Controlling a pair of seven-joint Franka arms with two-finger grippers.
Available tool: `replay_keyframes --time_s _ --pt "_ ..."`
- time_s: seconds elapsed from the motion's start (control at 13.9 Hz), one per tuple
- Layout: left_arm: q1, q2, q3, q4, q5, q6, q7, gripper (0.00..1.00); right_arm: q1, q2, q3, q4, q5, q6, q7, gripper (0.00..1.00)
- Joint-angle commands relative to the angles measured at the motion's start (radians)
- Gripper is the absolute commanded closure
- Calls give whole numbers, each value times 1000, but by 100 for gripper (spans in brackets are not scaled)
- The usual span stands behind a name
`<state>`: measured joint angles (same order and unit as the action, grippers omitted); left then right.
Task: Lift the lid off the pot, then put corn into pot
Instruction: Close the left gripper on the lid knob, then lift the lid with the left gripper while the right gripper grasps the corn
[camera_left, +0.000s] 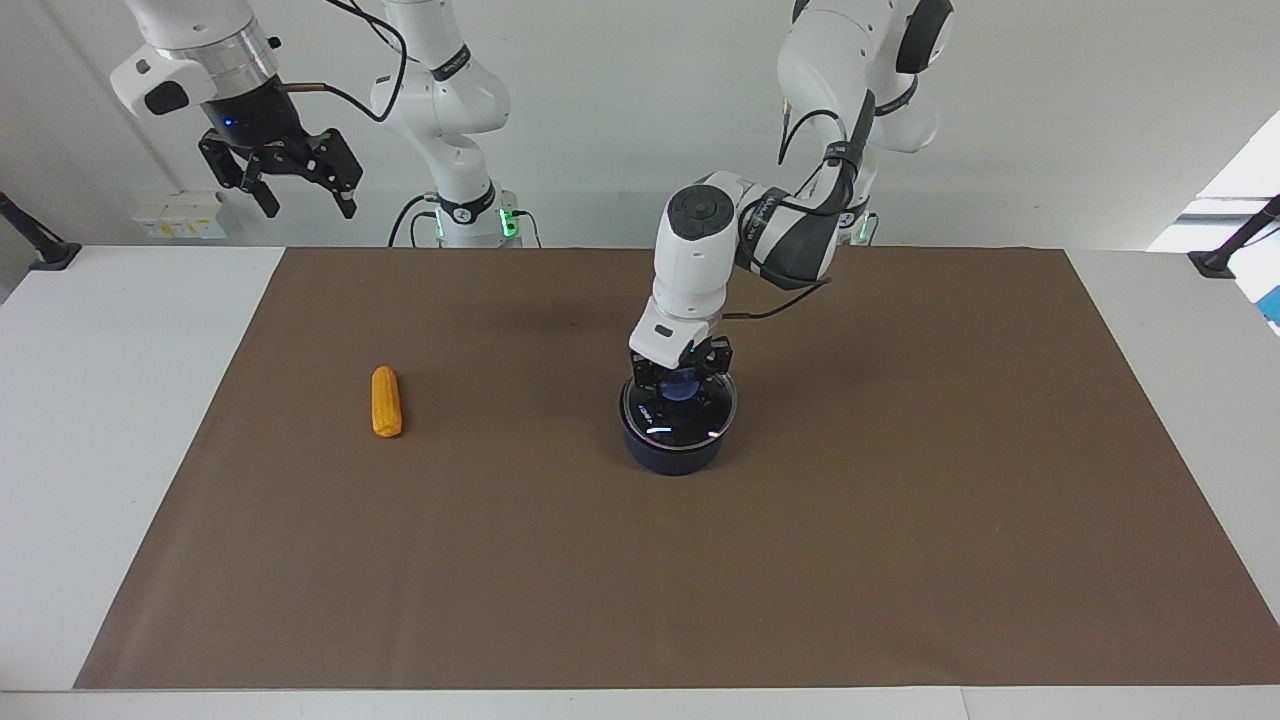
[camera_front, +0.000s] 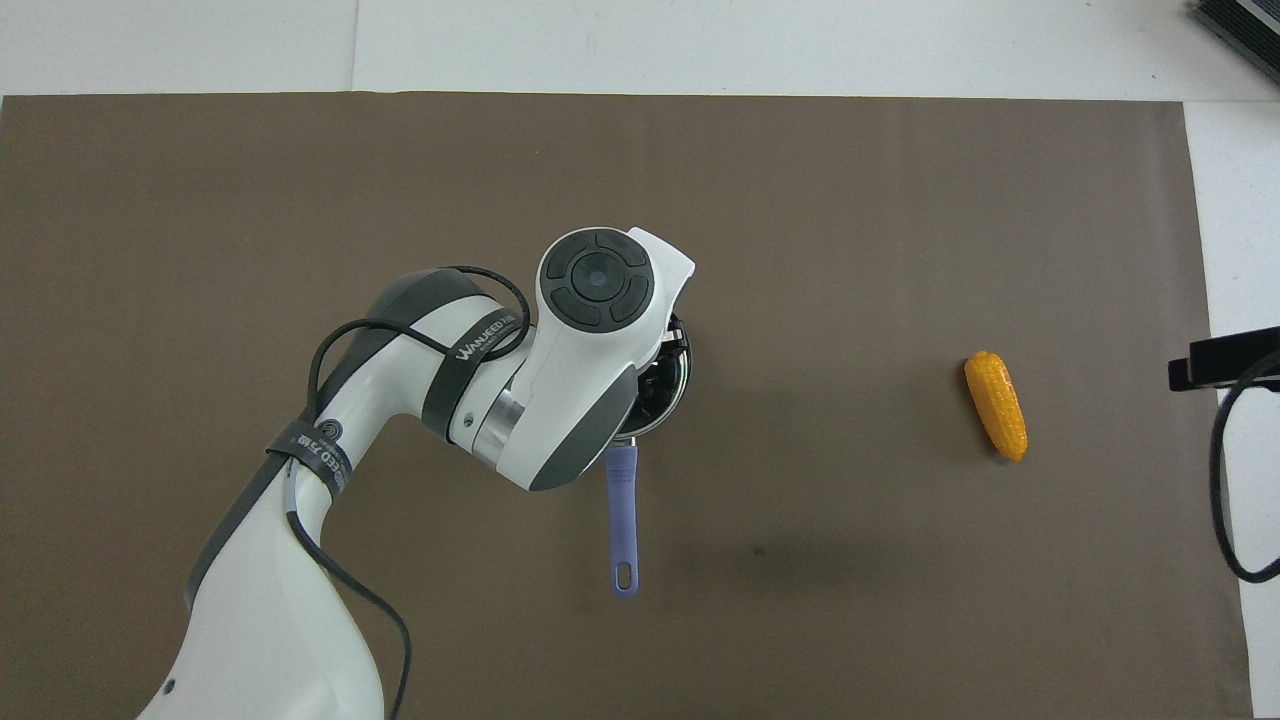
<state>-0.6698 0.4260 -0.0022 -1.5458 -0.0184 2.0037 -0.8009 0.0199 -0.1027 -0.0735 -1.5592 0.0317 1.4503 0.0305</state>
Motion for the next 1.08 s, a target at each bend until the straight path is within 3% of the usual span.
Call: replay_keyframes --time_s 0.0,0.29,0.43,0.65,1.0 --pt "-17 -13 24 53 18 -65 -11 100 -15 -5 3 -77 -4 73 0 0" --pt "19 -62 28 53 46 -69 2 100 -20 43 1 -179 -24 264 -26 0" --pt "45 -94 28 39 46 -78 32 100 -20 136 1 -182 -24 344 -32 0" --pt "140 -147 27 1 43 -103 227 100 -20 251 3 -232 -24 497 -56 0" --pt "292 -243 27 -109 43 -109 503 100 -5 302 3 -439 -22 708 -181 0"
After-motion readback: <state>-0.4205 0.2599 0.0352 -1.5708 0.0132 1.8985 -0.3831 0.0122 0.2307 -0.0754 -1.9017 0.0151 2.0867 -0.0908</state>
